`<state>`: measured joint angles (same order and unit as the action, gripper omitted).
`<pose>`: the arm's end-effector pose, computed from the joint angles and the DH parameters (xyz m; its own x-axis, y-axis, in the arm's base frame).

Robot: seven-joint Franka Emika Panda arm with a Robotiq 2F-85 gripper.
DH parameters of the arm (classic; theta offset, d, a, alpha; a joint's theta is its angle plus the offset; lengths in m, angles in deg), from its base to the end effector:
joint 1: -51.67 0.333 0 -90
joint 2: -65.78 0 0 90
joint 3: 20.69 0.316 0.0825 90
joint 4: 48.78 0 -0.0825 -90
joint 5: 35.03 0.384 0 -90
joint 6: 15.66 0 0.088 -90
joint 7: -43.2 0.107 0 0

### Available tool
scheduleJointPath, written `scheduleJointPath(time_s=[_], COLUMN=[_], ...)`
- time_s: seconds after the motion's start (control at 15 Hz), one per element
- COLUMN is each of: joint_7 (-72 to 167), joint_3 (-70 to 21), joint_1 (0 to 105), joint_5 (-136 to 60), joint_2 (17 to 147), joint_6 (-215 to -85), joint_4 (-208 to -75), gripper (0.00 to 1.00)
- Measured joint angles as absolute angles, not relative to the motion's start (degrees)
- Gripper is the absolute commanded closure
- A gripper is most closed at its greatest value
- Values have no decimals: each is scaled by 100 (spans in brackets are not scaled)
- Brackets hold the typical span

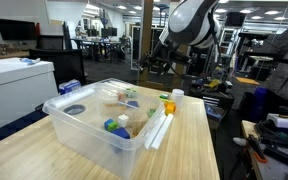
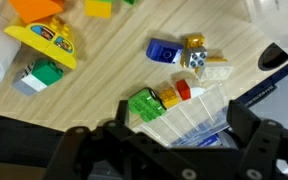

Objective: Move the clear storage box a little to the left, pick up the white lego block from the table and put it in the clear storage container, pick up the blue lego block from the table and put it in the clear storage container

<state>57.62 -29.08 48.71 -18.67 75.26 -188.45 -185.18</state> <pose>0.5270 -0.1266 0.3037 0.6604 -0.6413 0.3906 -0.5994 -0.7635 -0.2401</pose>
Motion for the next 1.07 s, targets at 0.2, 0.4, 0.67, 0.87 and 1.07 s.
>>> scheduleJointPath(time_s=[0.2, 0.4, 0.67, 0.87, 1.07], joint_7=[5774, 5805, 5826, 5826, 5826], joint_3=[-2871, -2872, -2874, -2864, -2819], joint_1=[4871, 4827, 4627, 4509, 4526], joint_5=[-1868, -1868, -1868, -1868, -1873], joint_2=[7914, 8286, 8727, 9064, 9420], joint_6=[-18845, -18844, -18818, -18805, -18800], joint_4=[-18473, -18271, -17819, -17443, -17138], gripper=[0, 0, 0, 0, 0])
